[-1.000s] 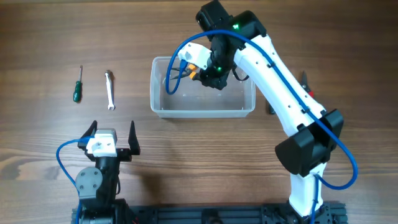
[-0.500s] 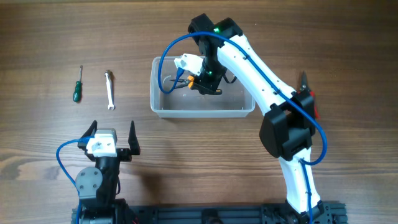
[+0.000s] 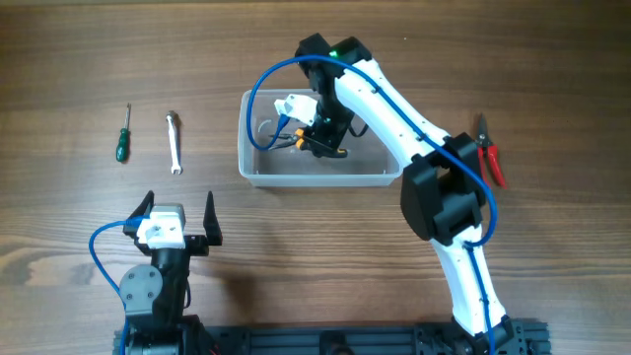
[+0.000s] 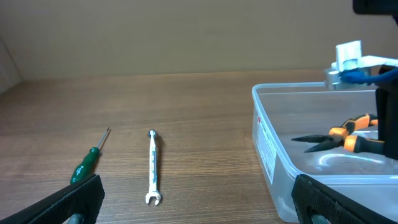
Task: Pack container
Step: 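Lift the pliers and carry them over the clear container, then lower the pliers into the container and open the right gripper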
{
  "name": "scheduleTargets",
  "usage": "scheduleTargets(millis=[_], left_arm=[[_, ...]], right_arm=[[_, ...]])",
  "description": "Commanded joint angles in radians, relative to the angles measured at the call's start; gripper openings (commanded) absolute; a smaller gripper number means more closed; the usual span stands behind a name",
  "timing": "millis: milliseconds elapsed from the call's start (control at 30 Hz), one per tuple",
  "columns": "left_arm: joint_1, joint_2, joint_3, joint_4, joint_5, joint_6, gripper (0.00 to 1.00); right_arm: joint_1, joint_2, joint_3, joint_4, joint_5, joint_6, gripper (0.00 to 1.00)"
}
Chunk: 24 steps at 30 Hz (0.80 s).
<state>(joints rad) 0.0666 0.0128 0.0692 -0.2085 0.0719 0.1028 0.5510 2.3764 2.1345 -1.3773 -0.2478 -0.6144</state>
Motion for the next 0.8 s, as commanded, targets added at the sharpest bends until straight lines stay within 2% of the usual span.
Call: scheduleTargets(millis=[0,433,767], left_arm=[[-0.005,-0.008,-0.006,0.003,-0.01,-0.01,1.0],[-0.005,-0.008,-0.006,0.003,-0.01,-0.01,1.0],[-0.005,-0.008,-0.006,0.003,-0.01,-0.01,1.0]], right_arm=[[0.0,0.007,0.017,0.018,-0.042,0.013,0.06],[0.0,0.008,0.017,0.032,-0.043,0.015,0.13],[0.0,0.008,0.017,0.042,-0.05,0.014,0.13]])
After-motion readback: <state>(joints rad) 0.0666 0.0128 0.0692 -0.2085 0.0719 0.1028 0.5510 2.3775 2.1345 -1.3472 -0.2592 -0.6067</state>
